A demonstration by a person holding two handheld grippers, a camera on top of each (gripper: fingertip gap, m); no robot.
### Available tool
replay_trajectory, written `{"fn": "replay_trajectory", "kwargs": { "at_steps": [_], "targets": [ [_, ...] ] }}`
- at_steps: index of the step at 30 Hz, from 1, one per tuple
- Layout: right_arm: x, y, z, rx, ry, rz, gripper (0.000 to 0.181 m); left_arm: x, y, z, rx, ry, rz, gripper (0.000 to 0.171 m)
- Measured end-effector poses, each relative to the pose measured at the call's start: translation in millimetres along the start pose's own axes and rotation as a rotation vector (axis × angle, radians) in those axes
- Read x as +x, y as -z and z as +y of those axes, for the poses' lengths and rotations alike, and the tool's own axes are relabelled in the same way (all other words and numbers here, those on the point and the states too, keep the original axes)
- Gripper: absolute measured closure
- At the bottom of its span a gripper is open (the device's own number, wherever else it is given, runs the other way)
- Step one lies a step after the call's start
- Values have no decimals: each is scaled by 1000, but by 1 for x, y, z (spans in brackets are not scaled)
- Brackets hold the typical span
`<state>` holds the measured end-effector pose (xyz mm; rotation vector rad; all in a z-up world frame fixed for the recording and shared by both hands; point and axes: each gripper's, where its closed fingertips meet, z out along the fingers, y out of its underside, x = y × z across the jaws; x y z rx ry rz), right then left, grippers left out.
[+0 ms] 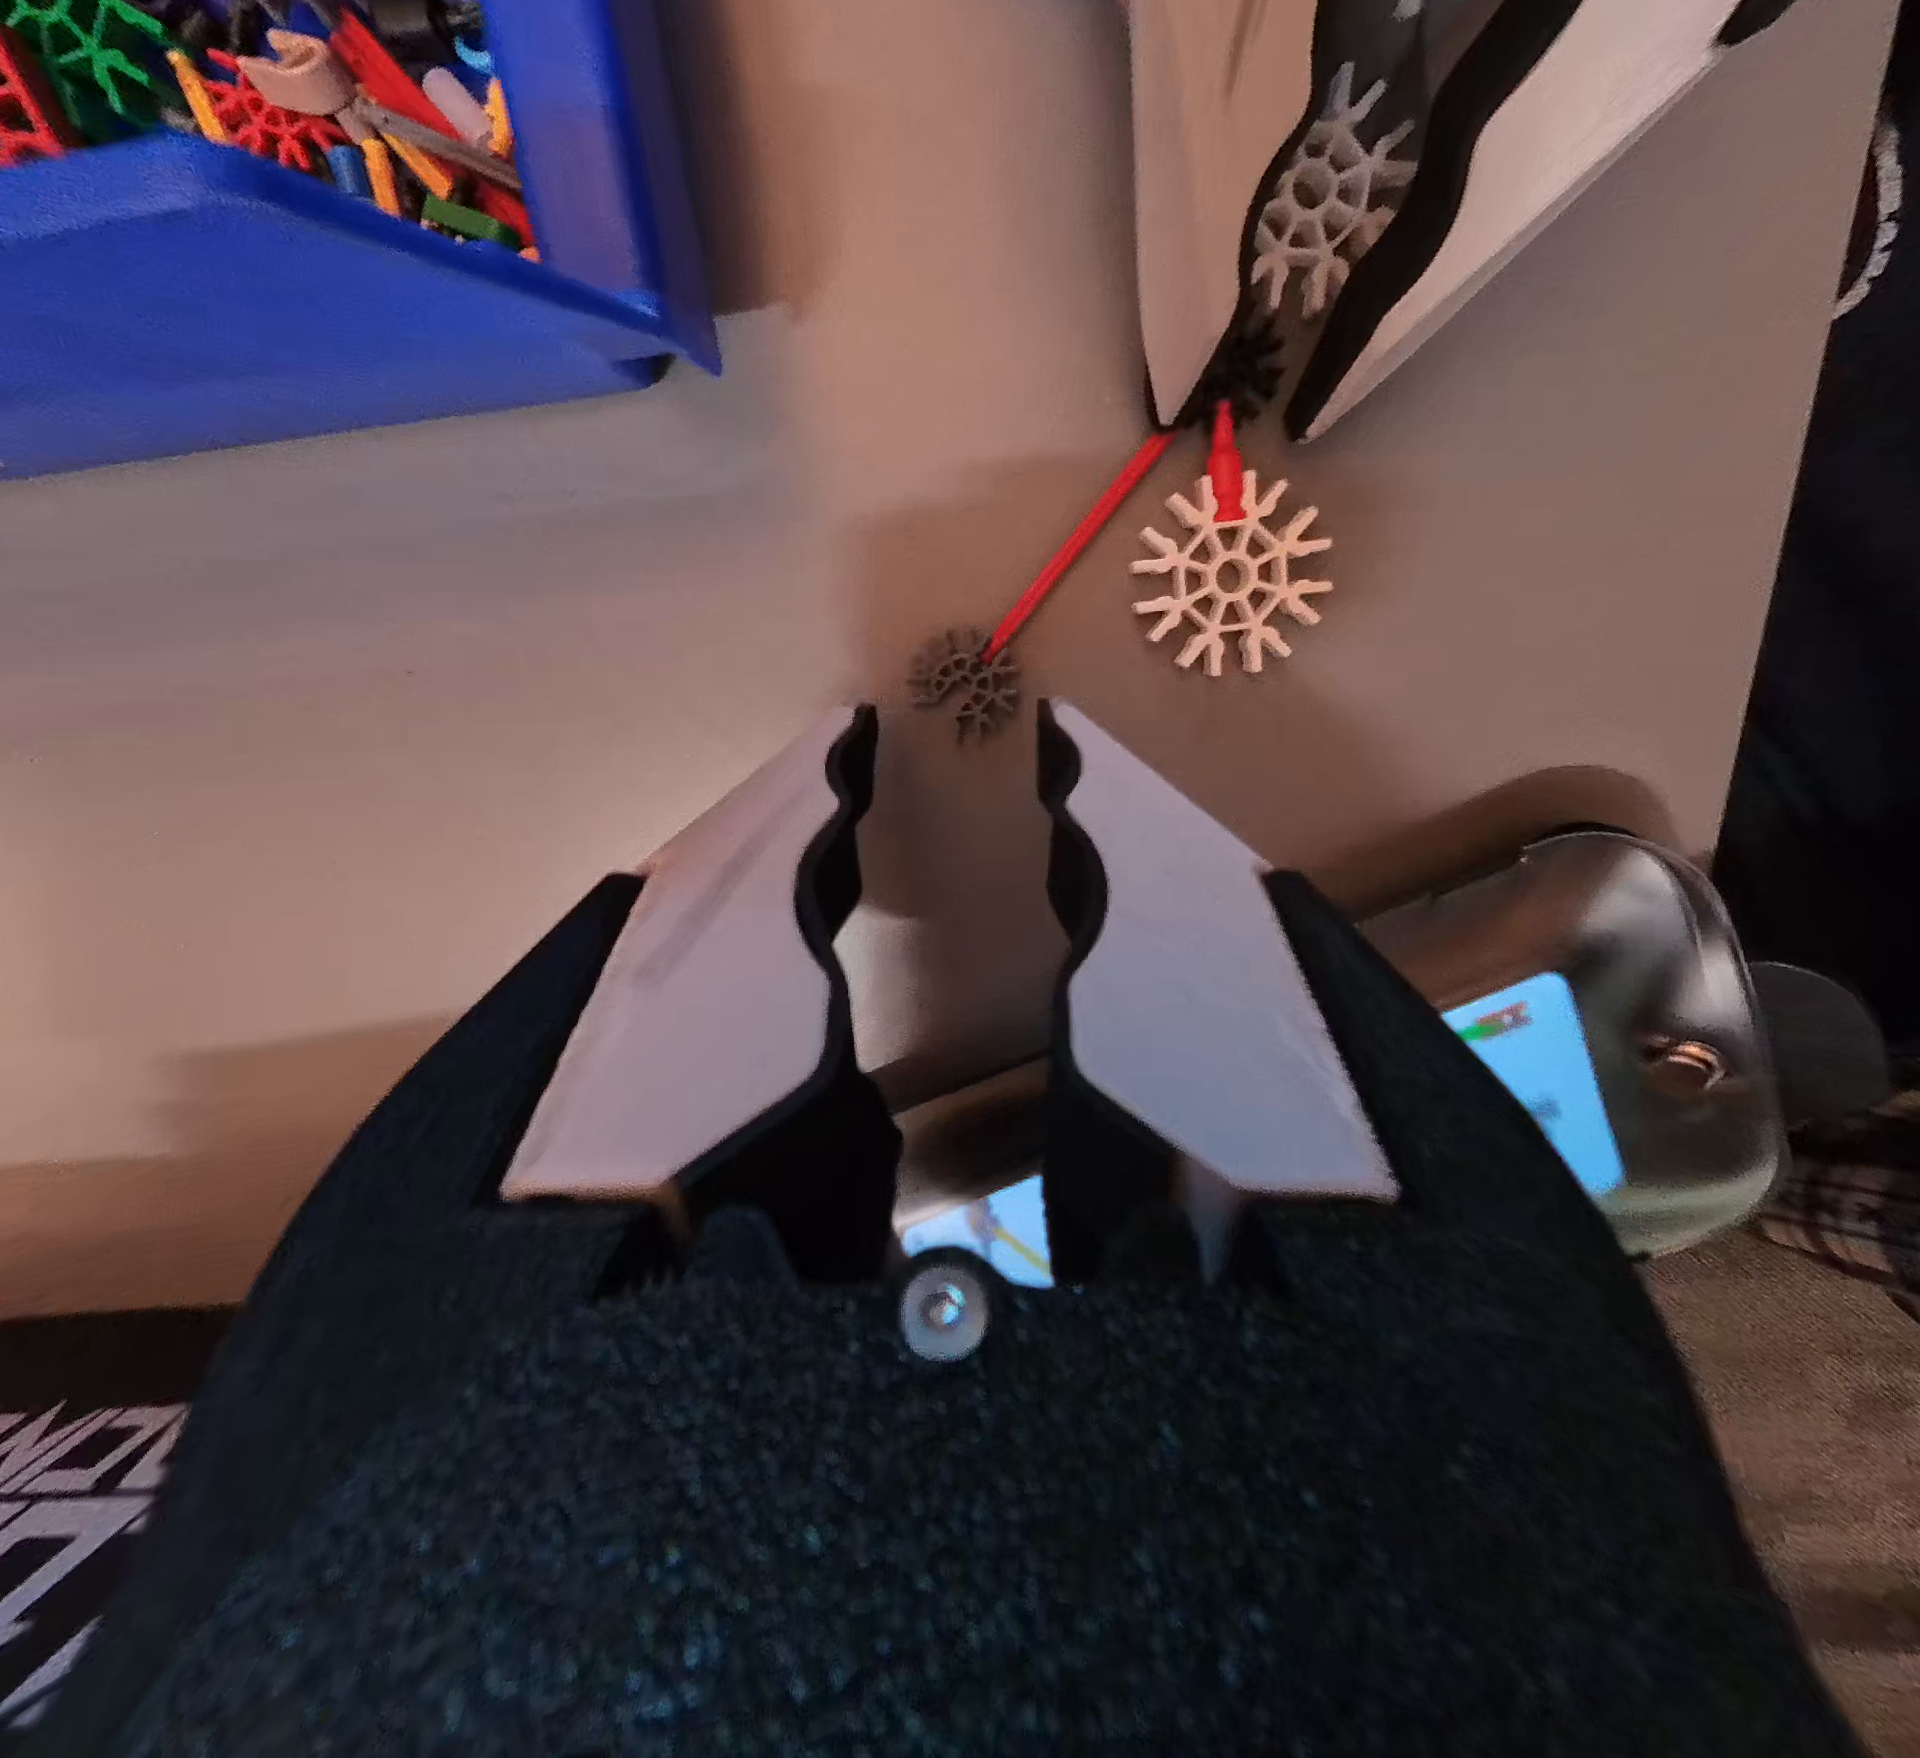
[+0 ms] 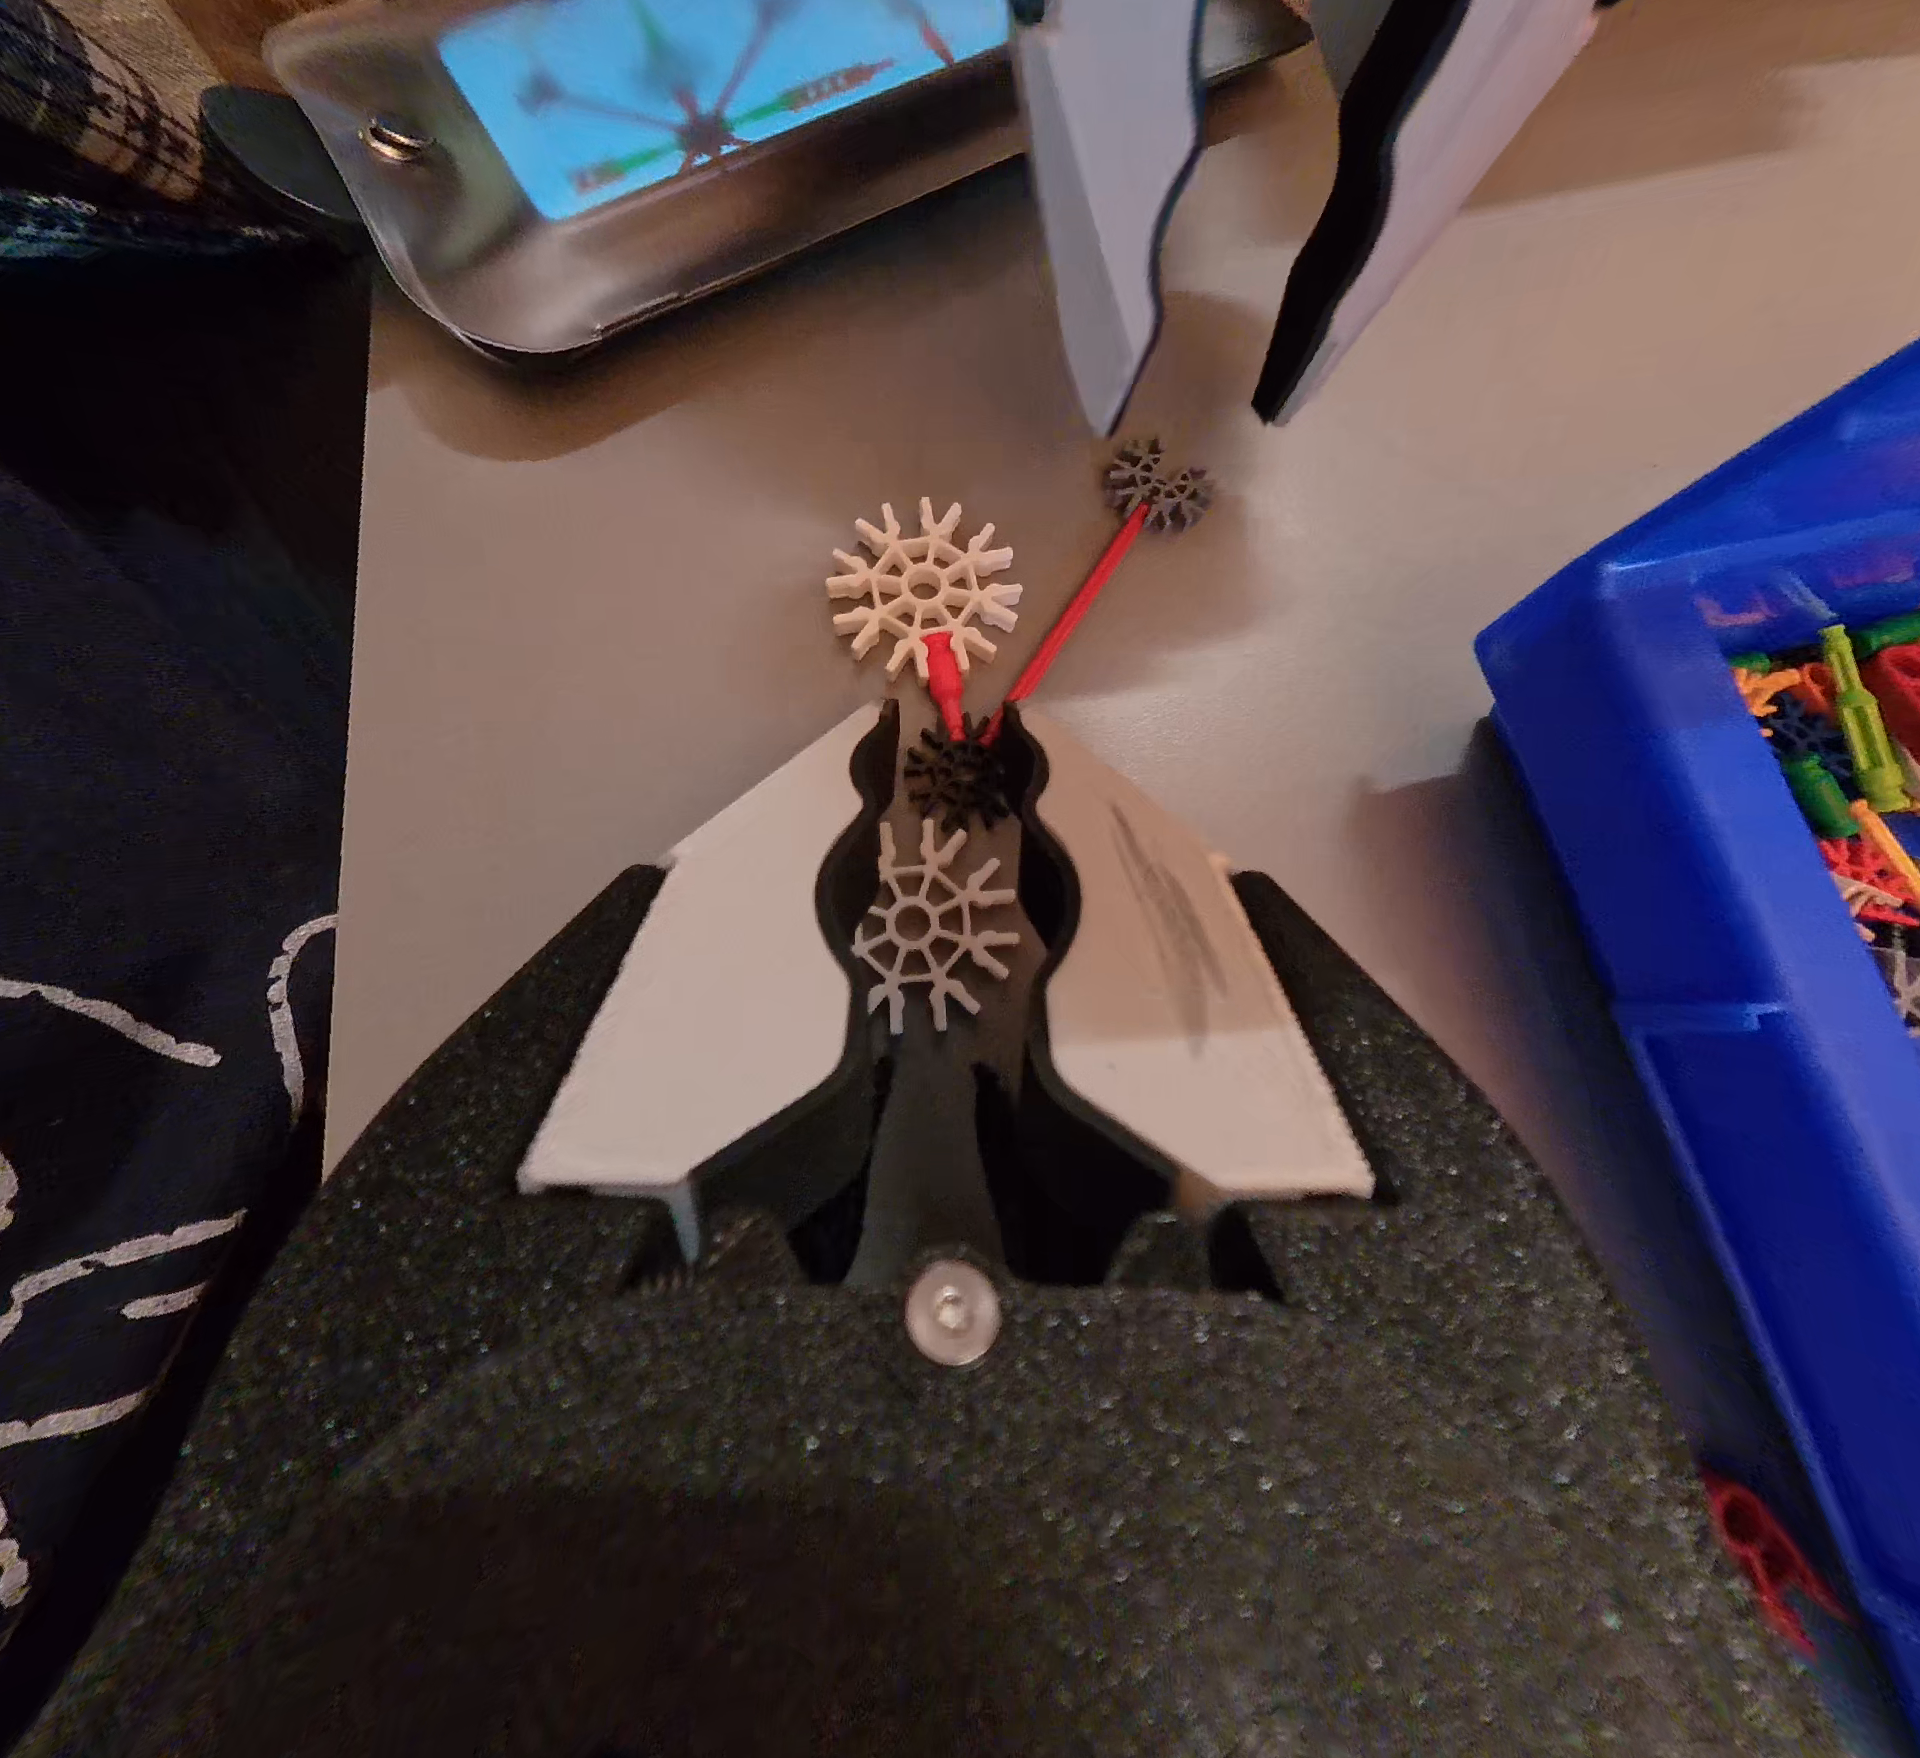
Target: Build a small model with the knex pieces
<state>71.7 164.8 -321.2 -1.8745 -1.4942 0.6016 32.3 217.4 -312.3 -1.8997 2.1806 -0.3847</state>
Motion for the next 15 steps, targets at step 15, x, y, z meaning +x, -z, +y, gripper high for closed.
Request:
{"fn": "replay_trajectory", "kwargs": {
  "at_steps": [15],
  "targets": [
    [0, 0, 0, 3, -3, -3, 162, 6, -12, -6, -6, -9, 42, 171]
  ]
}}
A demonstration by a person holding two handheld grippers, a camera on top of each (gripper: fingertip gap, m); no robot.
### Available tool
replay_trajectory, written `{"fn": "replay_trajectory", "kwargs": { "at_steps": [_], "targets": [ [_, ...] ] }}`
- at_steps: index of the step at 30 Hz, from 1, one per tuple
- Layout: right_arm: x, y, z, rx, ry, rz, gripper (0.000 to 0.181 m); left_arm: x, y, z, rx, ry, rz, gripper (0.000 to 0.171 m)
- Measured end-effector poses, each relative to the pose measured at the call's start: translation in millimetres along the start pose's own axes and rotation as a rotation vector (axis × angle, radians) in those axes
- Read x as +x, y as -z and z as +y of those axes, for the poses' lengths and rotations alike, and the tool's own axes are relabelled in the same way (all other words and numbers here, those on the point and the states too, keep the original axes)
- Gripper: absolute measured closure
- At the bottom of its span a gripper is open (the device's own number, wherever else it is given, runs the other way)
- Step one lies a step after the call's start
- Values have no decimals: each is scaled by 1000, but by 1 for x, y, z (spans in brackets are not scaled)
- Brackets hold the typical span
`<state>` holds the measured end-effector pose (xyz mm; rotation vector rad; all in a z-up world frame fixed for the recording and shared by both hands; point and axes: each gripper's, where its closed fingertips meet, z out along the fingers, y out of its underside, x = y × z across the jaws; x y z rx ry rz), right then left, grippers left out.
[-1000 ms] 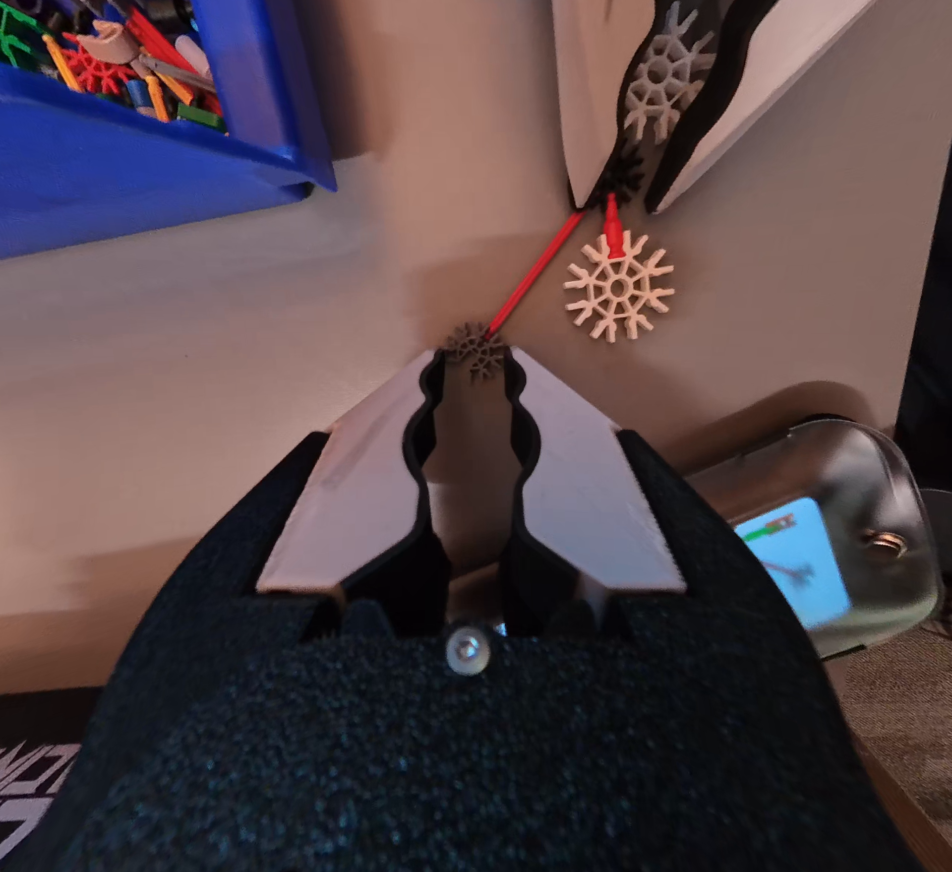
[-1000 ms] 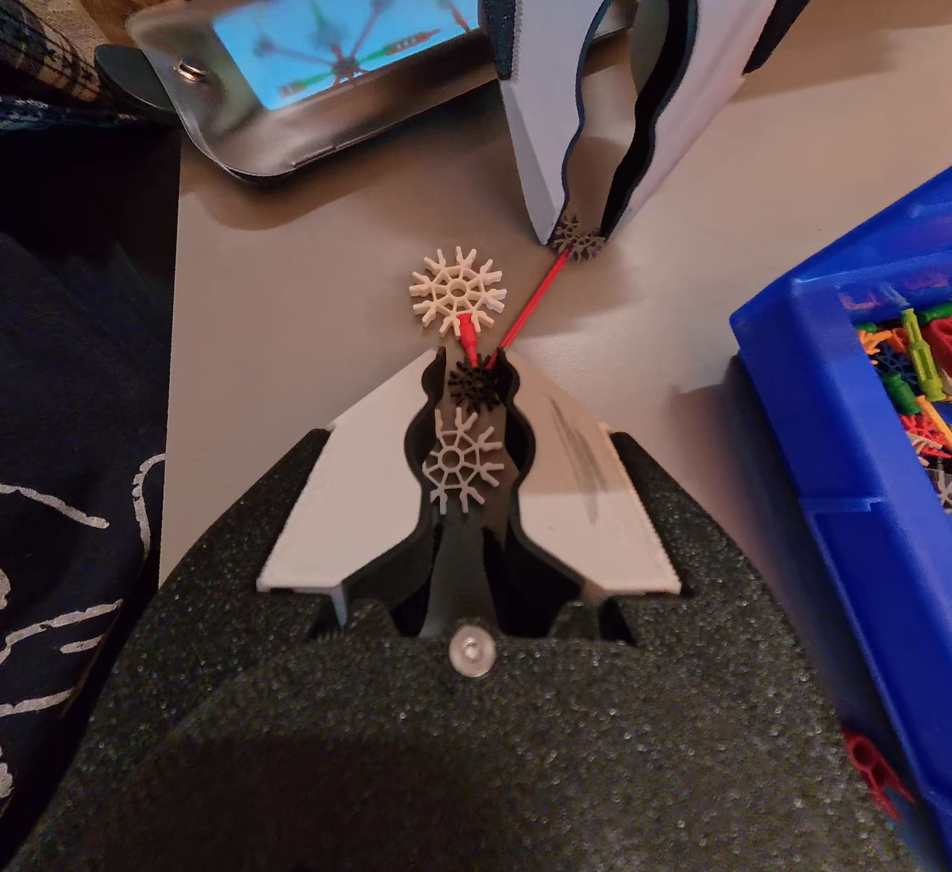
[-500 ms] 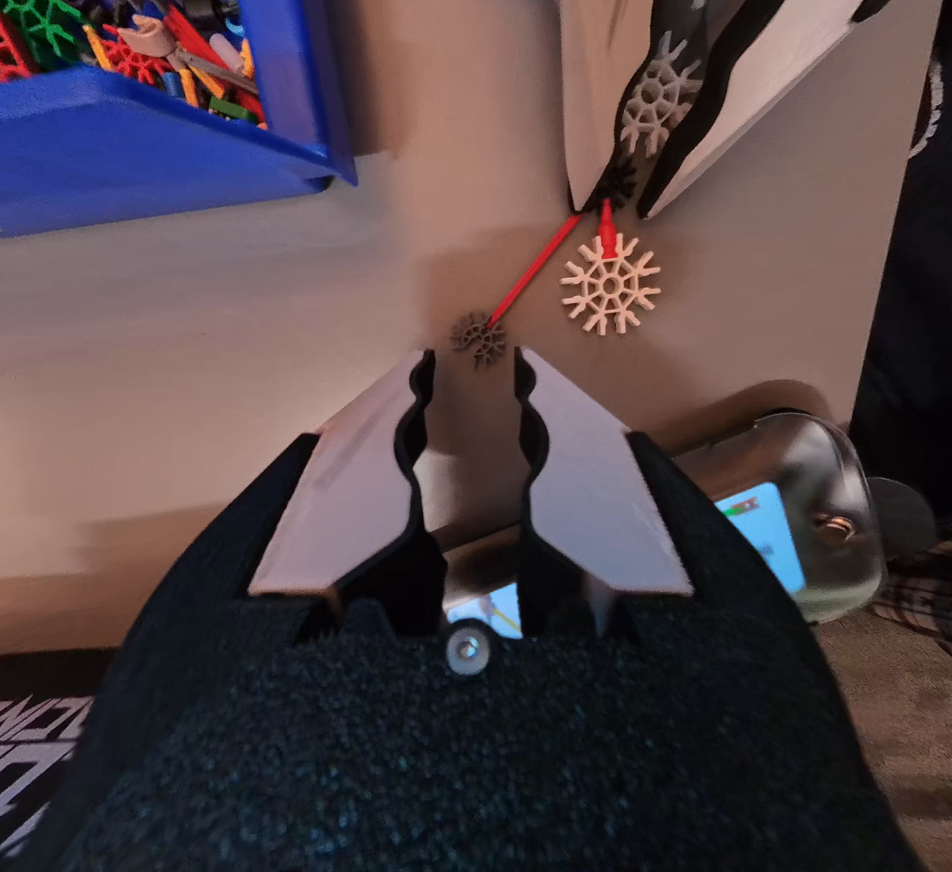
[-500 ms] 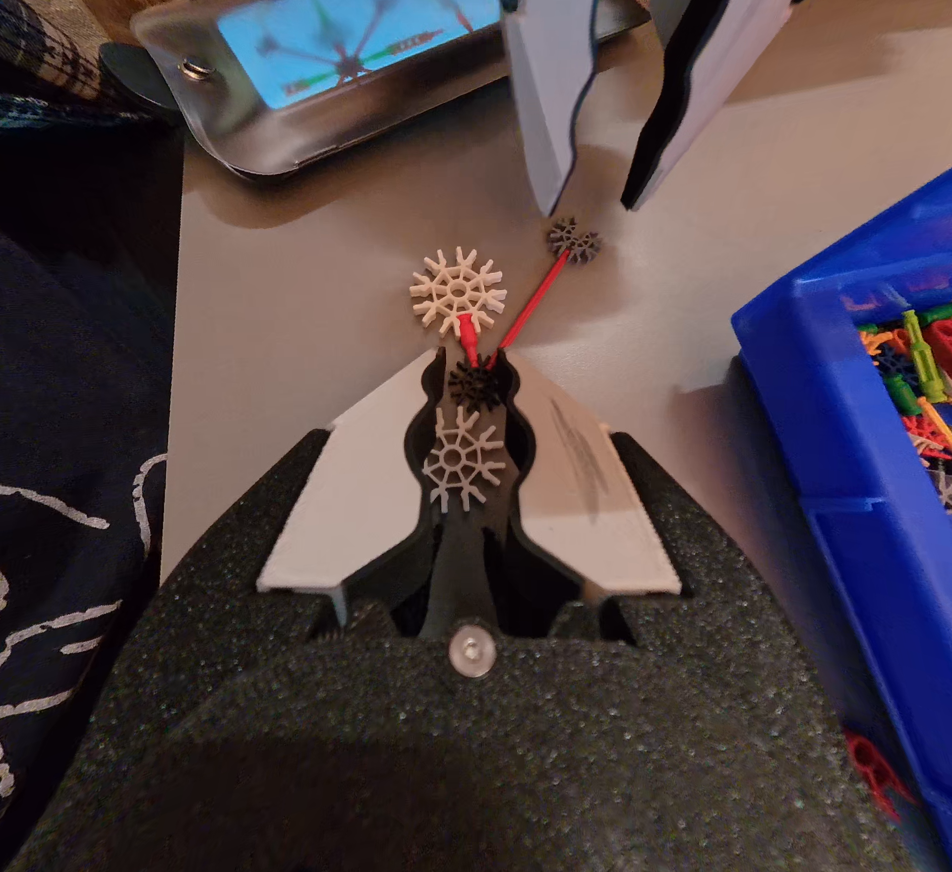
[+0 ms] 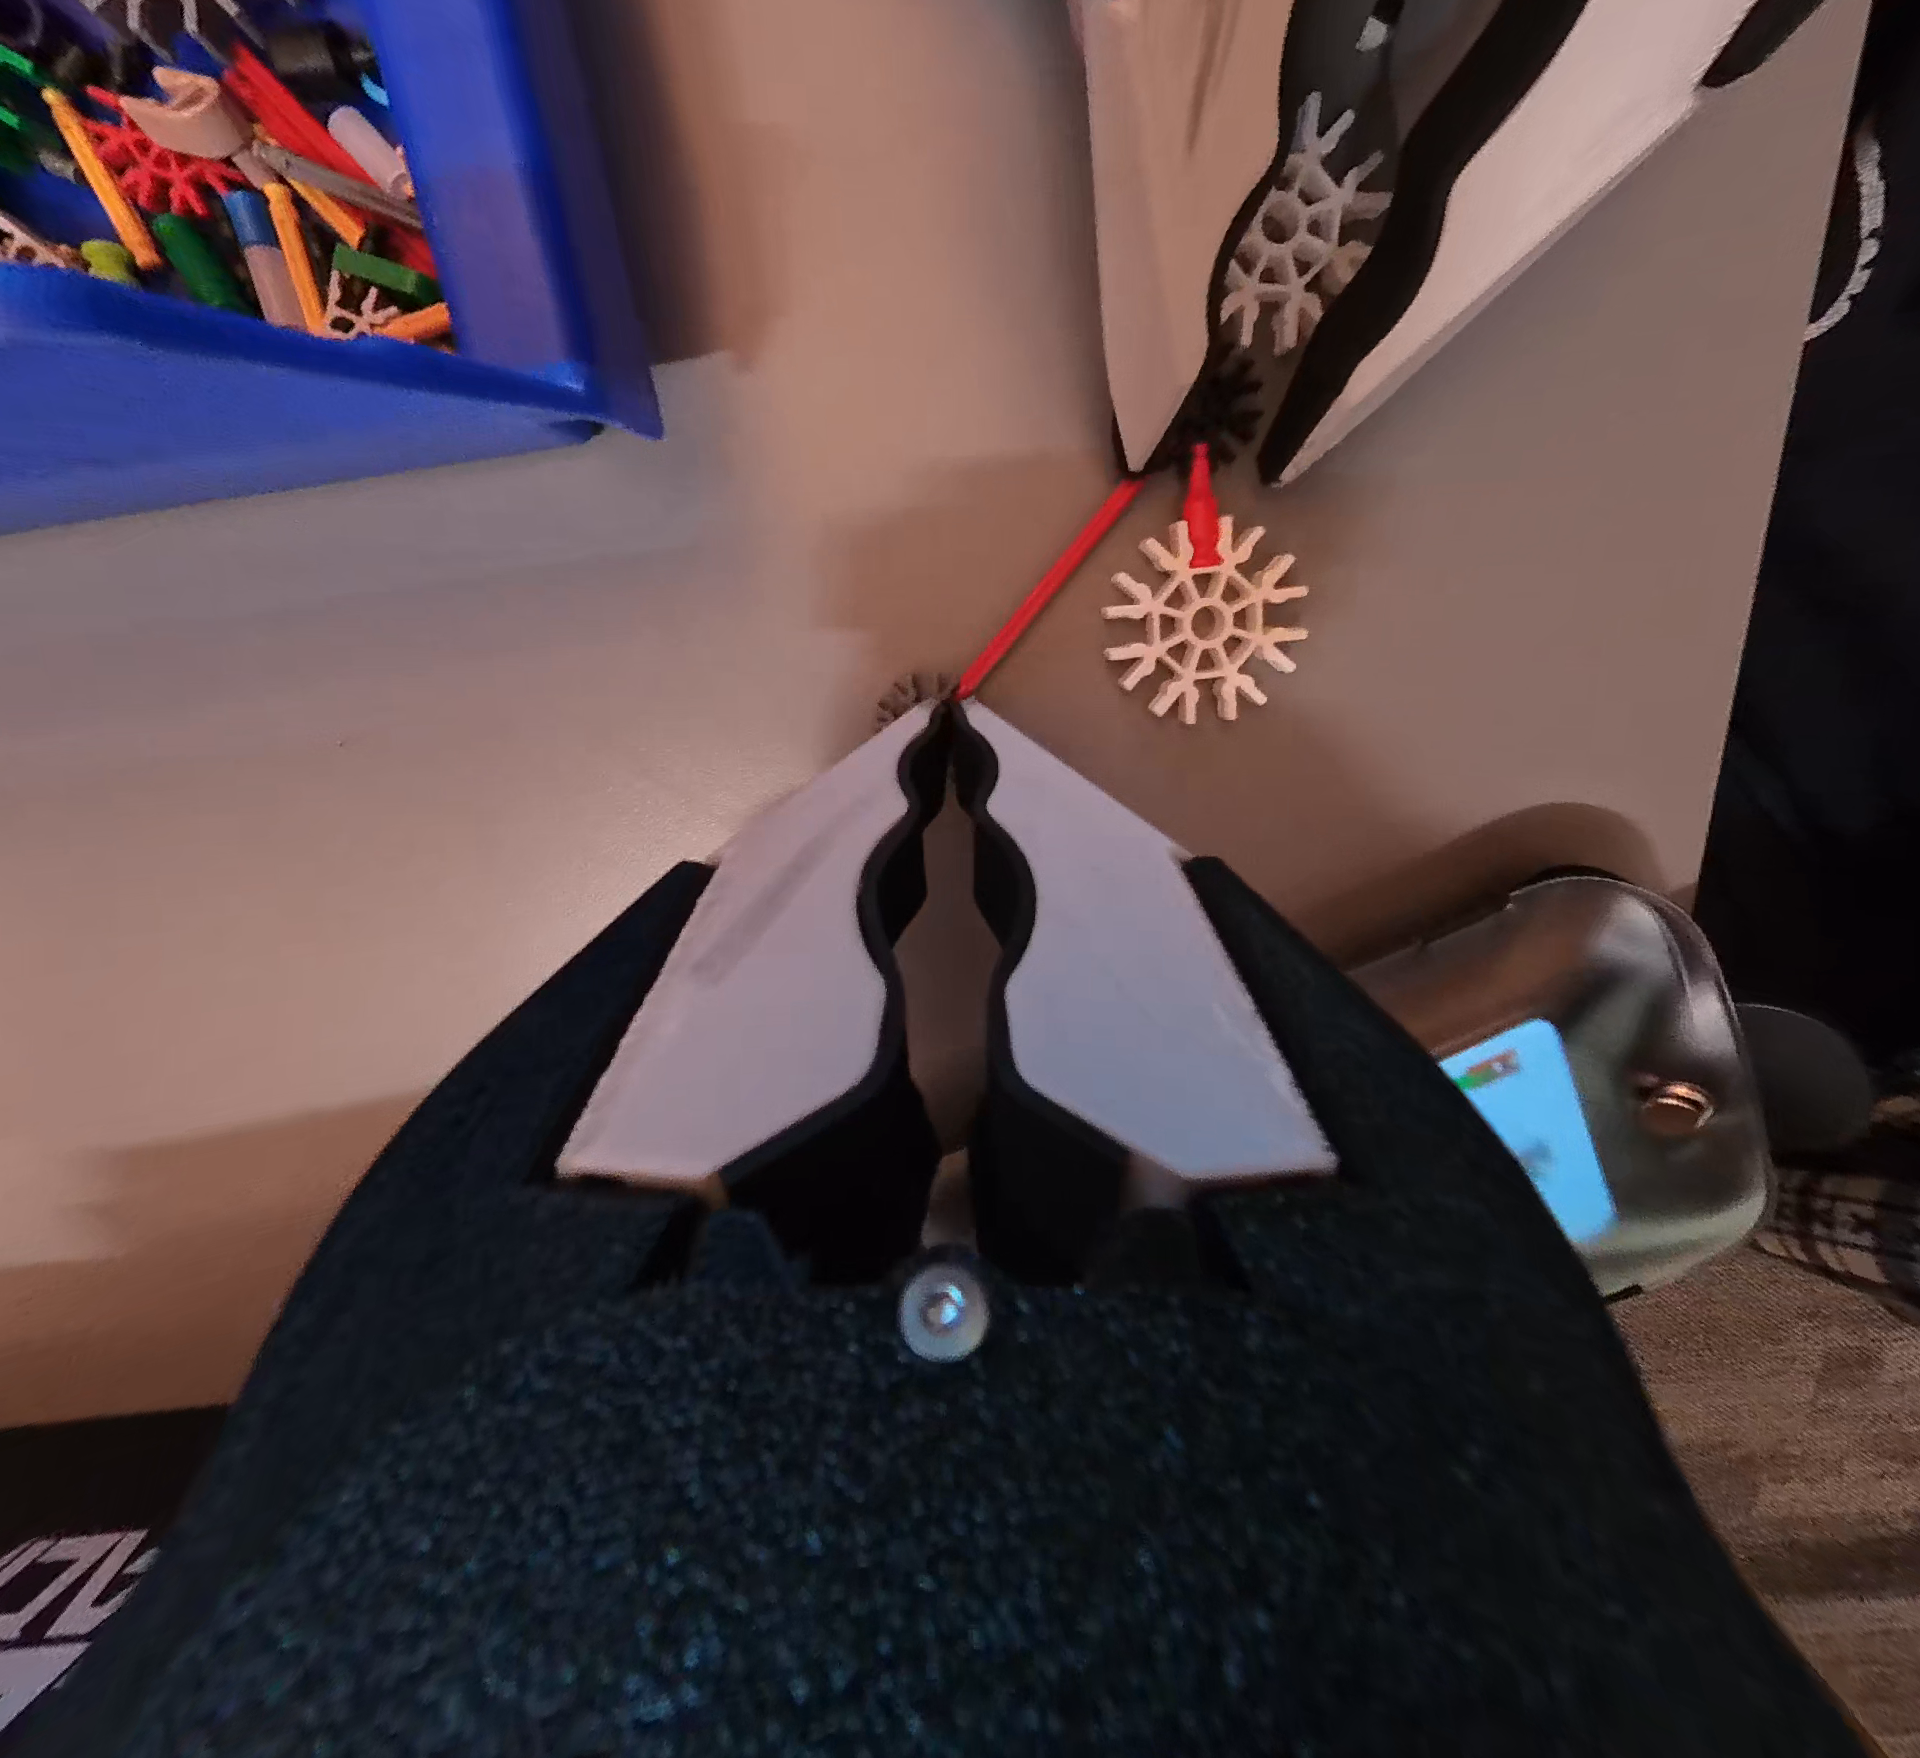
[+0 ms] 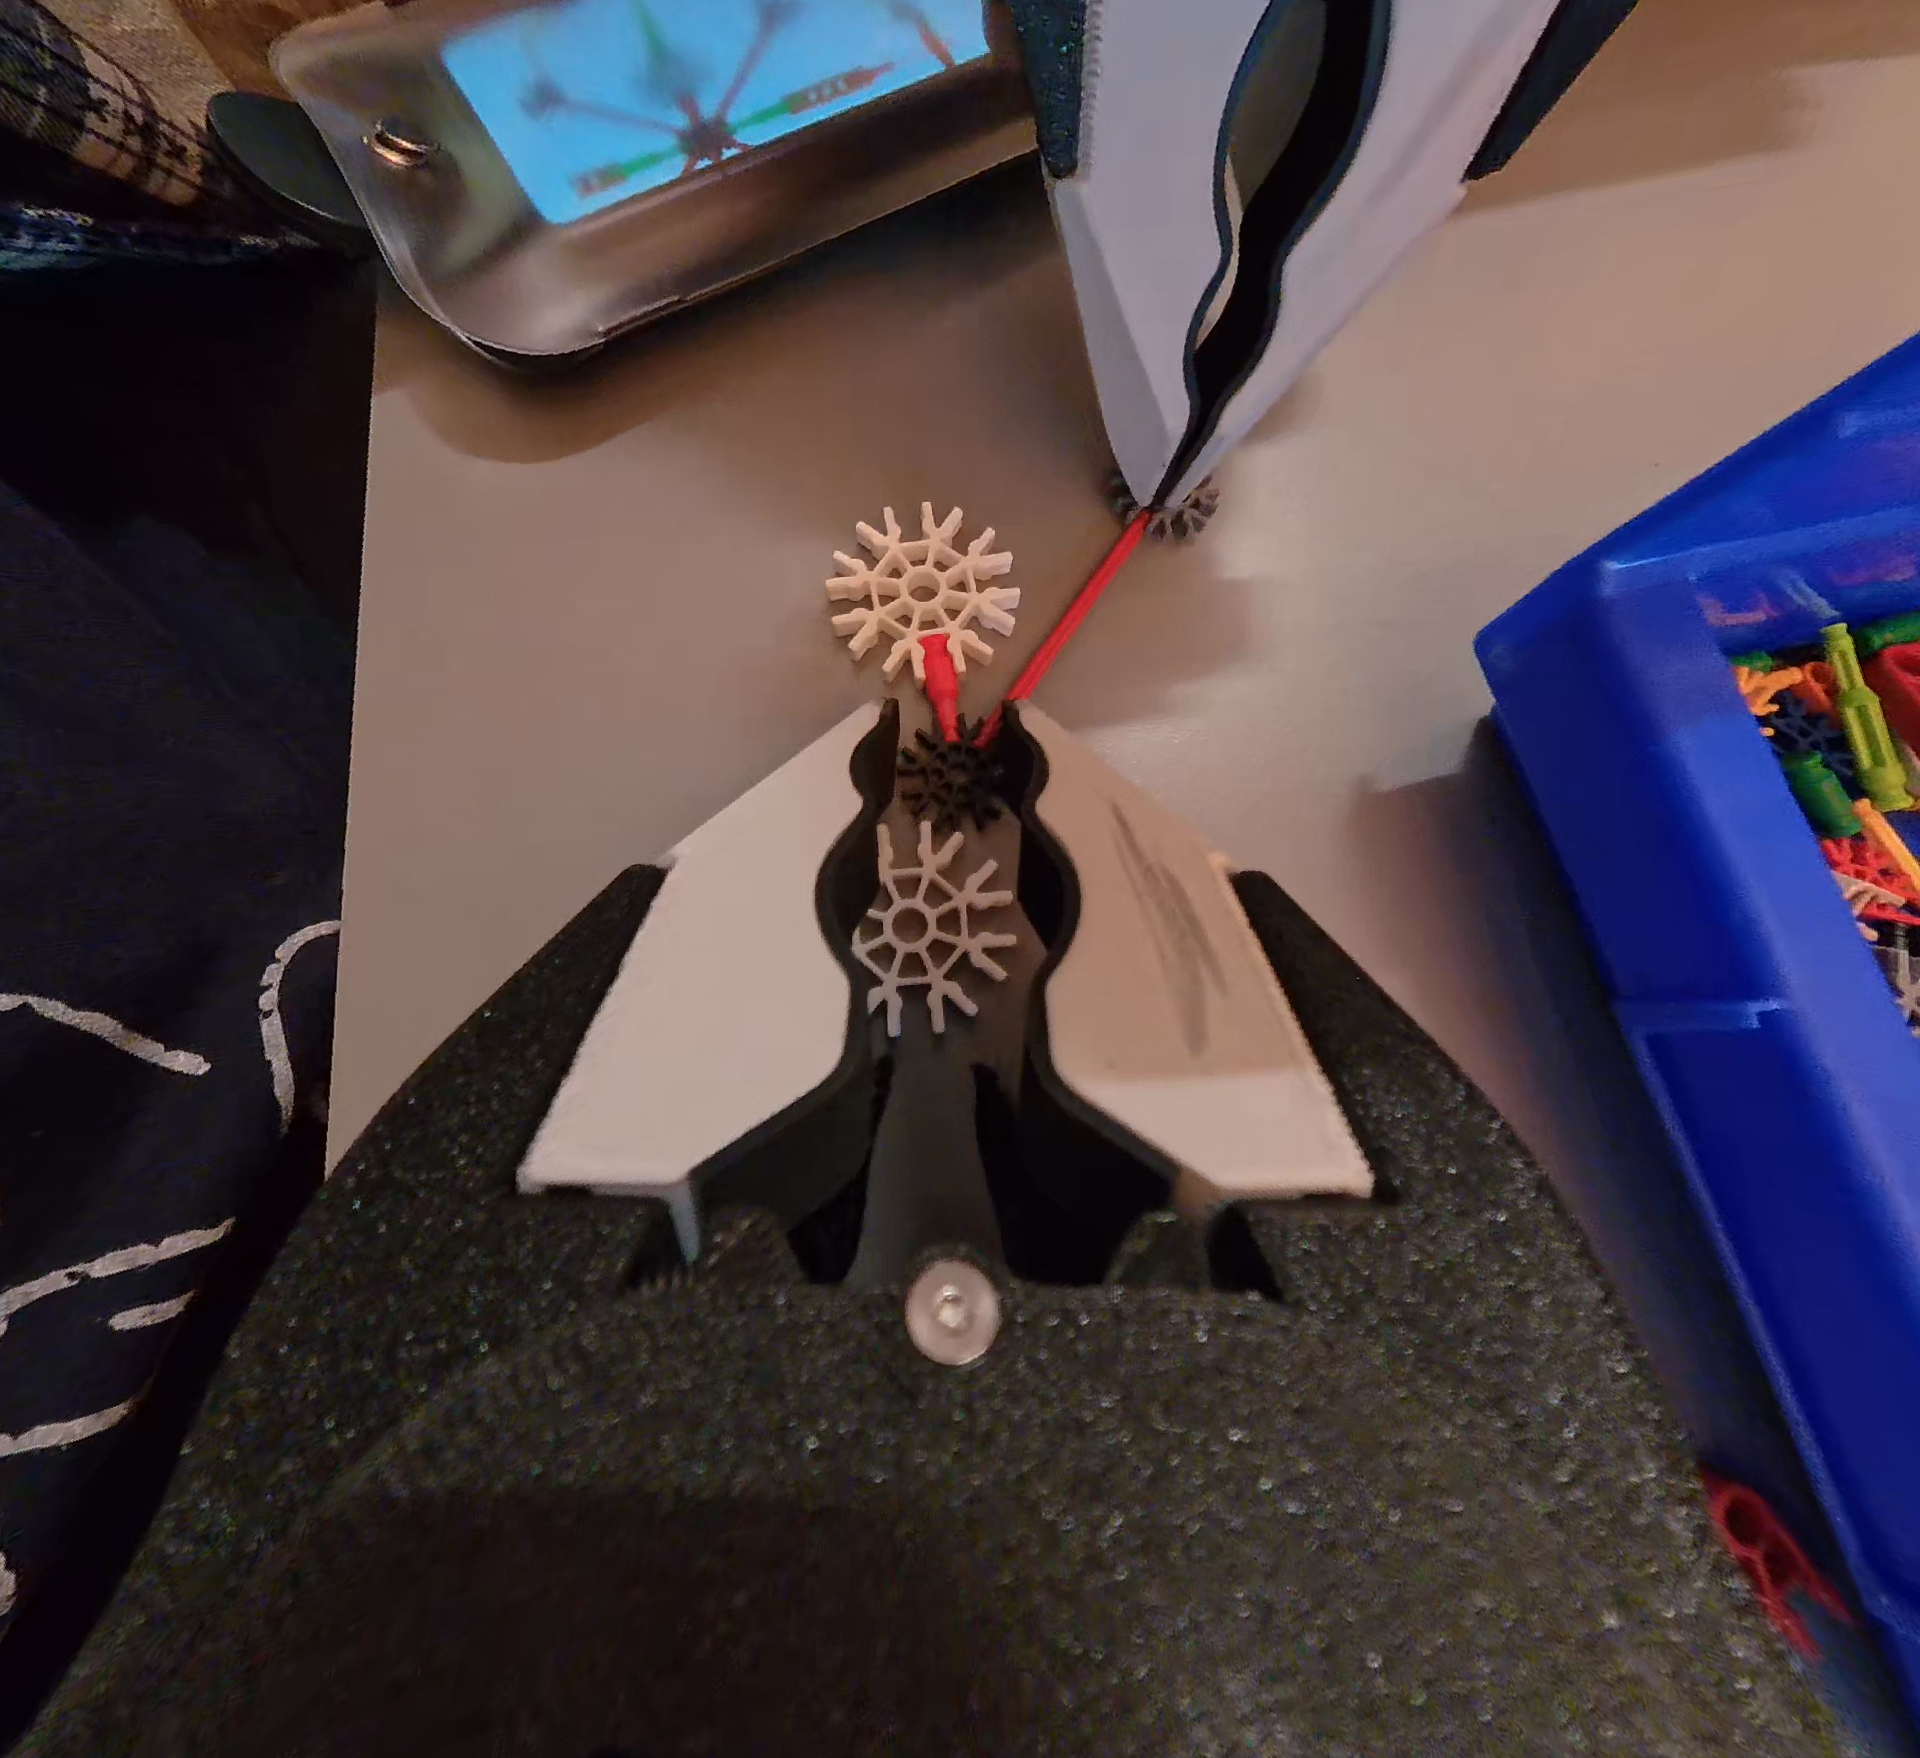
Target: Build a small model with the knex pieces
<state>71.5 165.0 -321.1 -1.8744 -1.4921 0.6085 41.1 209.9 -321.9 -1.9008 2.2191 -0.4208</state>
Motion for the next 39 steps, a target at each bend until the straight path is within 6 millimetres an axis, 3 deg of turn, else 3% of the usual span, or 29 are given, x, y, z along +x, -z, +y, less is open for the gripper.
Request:
{"fn": "replay_trajectory", "kwargs": {
  "at_steps": [10, 20, 25, 33, 39],
  "targets": [
    [-1, -1, 0, -5, 2, -6, 161, 6, -5, -7, -57, -40, -11, 171],
    [0, 2, 0, 3, 5, -10, 161, -2, -6, -9, -101, -15, -120, 171],
    [1, 6, 1, -4, 12, 15, 160, -4, 4, -2, -74, -6, -160, 165],
    [2, 10, -3, -16, 10, 51, 160, -16, 39, 3, 41, 54, -250, 157],
    [4, 10, -9, -37, 28, 93, 160, -12, 36, 8, 76, 66, -226, 158]
  ]
}}
